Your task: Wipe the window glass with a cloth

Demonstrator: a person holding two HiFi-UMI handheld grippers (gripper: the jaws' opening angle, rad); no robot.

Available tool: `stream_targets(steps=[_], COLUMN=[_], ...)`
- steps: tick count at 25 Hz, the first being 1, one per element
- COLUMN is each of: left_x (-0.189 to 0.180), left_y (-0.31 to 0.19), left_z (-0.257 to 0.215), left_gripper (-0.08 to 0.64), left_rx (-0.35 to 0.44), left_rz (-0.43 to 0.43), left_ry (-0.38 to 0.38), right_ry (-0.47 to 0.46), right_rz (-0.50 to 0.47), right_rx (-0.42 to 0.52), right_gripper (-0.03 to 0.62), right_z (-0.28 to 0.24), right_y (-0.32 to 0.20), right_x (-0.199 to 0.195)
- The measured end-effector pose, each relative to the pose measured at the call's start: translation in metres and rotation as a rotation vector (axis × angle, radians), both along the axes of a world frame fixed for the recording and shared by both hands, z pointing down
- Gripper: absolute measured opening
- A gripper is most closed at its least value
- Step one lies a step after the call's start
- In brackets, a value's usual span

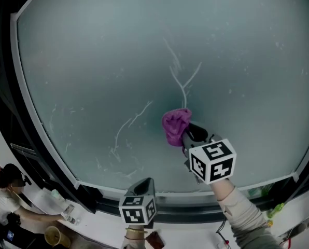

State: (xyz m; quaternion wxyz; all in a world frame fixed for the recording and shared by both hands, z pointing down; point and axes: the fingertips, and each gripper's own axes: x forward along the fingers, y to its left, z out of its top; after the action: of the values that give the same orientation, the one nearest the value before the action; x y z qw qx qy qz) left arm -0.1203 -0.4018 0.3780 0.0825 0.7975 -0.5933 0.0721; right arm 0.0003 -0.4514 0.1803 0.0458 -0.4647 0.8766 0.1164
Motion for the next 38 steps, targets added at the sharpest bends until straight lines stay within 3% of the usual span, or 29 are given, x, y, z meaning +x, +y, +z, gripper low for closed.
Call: stream_targets(steps=[6, 19, 38], left_x=[-0.011, -0.002, 0.079], left_y=[0.003, -0.005, -0.022], left_z=[0.004, 0.002, 0.002], left_gripper=[0.005, 0.005, 0.005], left_rx=[-0.008, -0.006, -0.007], left_rz=[-0.022, 0.001, 0.186], left_ry=[0.006, 0.003, -0.007], right_ry=[0.017, 0.057, 0.013], right_rz=[0.007, 0.073, 0.322], right_rx=[-0.052, -0.042, -0.062], right_gripper=[0.051, 0.051, 0.051], right_z=[0.015, 0.015, 0.024], right_y=[-0.023, -0.038, -0.028], right_x=[-0.021, 0.001, 0.145])
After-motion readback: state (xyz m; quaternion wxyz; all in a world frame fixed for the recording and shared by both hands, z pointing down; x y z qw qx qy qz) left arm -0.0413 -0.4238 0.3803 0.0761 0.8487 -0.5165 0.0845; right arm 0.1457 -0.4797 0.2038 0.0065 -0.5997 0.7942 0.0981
